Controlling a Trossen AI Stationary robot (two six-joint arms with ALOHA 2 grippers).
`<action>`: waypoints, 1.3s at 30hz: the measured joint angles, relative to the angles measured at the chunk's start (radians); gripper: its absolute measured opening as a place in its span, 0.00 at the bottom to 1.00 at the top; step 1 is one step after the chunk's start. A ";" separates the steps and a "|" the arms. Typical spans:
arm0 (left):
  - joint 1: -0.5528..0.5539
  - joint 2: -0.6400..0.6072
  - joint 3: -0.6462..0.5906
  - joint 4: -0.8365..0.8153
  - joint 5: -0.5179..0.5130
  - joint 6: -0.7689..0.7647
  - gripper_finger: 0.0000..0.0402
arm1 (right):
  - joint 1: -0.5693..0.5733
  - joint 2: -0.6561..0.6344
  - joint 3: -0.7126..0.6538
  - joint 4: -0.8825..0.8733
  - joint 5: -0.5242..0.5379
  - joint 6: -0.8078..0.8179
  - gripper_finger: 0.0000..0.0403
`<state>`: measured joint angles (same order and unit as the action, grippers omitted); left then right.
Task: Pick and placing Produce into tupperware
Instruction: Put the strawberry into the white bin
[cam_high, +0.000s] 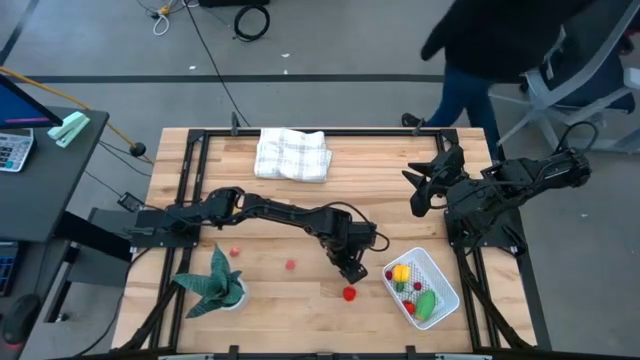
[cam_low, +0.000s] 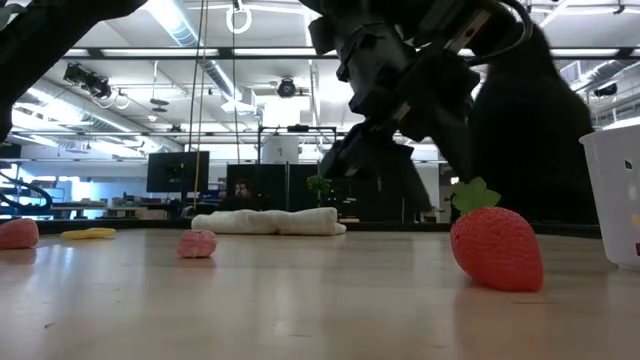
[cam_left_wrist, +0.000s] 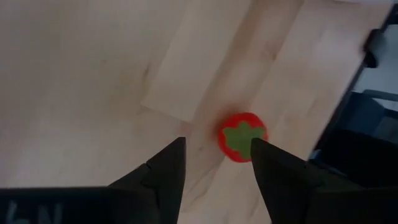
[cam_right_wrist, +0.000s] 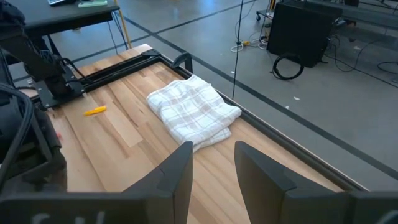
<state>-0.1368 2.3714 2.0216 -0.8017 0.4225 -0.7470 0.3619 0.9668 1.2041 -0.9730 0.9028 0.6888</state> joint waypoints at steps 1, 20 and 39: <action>-0.003 0.000 0.000 0.012 0.006 -0.002 0.46 | 0.000 0.000 0.000 0.000 0.000 0.000 0.32; -0.046 0.000 0.000 0.072 -0.065 -0.026 0.44 | 0.000 0.000 -0.001 -0.019 0.000 0.012 0.32; -0.059 0.000 0.000 0.079 -0.130 0.000 0.44 | 0.000 0.000 -0.001 -0.022 0.000 0.042 0.32</action>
<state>-0.1961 2.3714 2.0216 -0.7223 0.2920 -0.7467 0.3618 0.9668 1.2034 -0.9951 0.9031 0.7308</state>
